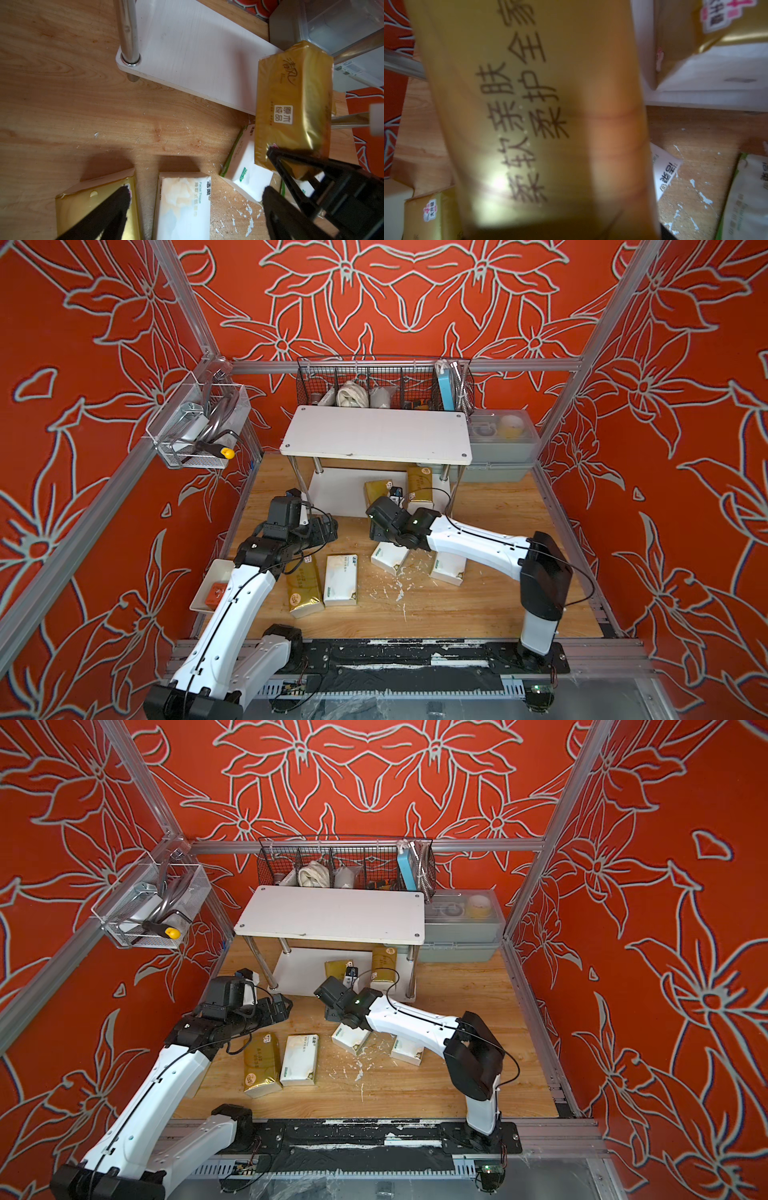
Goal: Place the tissue boxes on the shelf by color
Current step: Place a box of tissues on the shelf.
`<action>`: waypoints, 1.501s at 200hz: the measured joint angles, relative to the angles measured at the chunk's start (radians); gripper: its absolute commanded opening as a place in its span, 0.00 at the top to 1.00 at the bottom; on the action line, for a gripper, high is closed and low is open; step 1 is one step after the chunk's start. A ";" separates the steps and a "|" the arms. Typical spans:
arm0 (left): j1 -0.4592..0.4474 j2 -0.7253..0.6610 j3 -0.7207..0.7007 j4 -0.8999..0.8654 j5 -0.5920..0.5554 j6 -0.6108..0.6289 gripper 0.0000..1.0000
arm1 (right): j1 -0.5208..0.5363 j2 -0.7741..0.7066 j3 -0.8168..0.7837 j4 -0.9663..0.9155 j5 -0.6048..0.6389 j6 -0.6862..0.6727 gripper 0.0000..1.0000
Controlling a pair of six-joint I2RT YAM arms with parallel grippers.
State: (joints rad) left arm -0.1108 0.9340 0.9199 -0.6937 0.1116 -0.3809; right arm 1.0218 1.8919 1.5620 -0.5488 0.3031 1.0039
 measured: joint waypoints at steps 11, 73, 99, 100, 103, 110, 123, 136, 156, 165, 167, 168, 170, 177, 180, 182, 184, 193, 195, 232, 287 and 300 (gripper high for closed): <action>0.000 -0.006 0.000 -0.006 -0.002 -0.001 0.02 | 0.000 0.038 0.041 -0.003 0.017 0.000 0.27; 0.000 -0.048 -0.005 -0.032 -0.006 -0.002 0.02 | -0.036 0.169 0.185 -0.027 0.040 0.005 0.26; 0.000 -0.061 -0.006 -0.034 -0.006 -0.002 0.02 | -0.069 0.203 0.229 -0.042 0.039 0.010 0.26; 0.000 -0.062 -0.006 -0.034 -0.006 -0.001 0.02 | -0.070 0.204 0.230 -0.042 0.039 0.010 0.26; 0.000 -0.063 -0.006 -0.035 -0.006 -0.002 0.02 | -0.074 0.207 0.233 -0.043 0.039 0.011 0.26; 0.000 -0.066 -0.006 -0.039 -0.006 -0.002 0.02 | -0.082 0.212 0.239 -0.047 0.038 0.013 0.26; 0.000 -0.071 -0.006 -0.044 -0.006 -0.001 0.02 | -0.095 0.219 0.246 -0.051 0.036 0.018 0.26; 0.000 -0.077 -0.007 -0.050 -0.006 -0.001 0.02 | -0.108 0.227 0.256 -0.057 0.034 0.024 0.26; 0.000 -0.085 -0.012 -0.059 -0.006 -0.001 0.02 | -0.125 0.242 0.274 -0.058 0.027 0.031 0.26; 0.000 -0.086 -0.014 -0.063 -0.006 -0.001 0.02 | -0.129 0.249 0.280 -0.058 0.025 0.033 0.26; 0.000 -0.086 -0.014 -0.064 -0.006 -0.001 0.02 | -0.130 0.252 0.283 -0.058 0.023 0.034 0.26; 0.000 -0.087 -0.014 -0.064 -0.006 -0.001 0.02 | -0.130 0.253 0.283 -0.058 0.022 0.034 0.26; 0.000 -0.087 -0.015 -0.064 -0.006 -0.001 0.02 | -0.132 0.256 0.286 -0.059 0.020 0.035 0.26; 0.000 -0.087 -0.015 -0.068 -0.006 -0.001 0.02 | -0.134 0.264 0.294 -0.060 0.017 0.036 0.26; 0.000 -0.087 -0.015 -0.069 -0.006 -0.001 0.02 | -0.134 0.267 0.297 -0.060 0.017 0.036 0.26; 0.000 -0.087 -0.015 -0.069 -0.006 -0.001 0.02 | -0.135 0.269 0.299 -0.060 0.017 0.036 0.26; 0.000 -0.087 -0.015 -0.070 -0.006 -0.001 0.02 | -0.135 0.271 0.303 -0.060 0.017 0.036 0.26; 0.000 -0.088 -0.015 -0.072 -0.006 -0.001 0.02 | -0.135 0.277 0.313 -0.062 0.016 0.037 0.26; 0.000 -0.088 -0.015 -0.072 -0.006 -0.001 0.02 | -0.136 0.278 0.316 -0.063 0.014 0.038 0.26; 0.000 -0.088 -0.015 -0.076 -0.006 -0.001 0.02 | -0.141 0.292 0.340 -0.073 0.010 0.043 0.23; 0.000 -0.090 -0.019 -0.076 -0.006 -0.001 0.02 | -0.146 0.292 0.341 -0.073 0.002 0.052 0.14; 0.000 -0.092 -0.019 -0.076 -0.006 -0.001 0.02 | -0.146 0.292 0.341 -0.073 0.000 0.052 0.13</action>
State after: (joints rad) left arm -0.1104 0.8421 0.9005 -0.7696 0.1059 -0.3820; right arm 0.8753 2.1841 1.9026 -0.6216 0.3031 1.0561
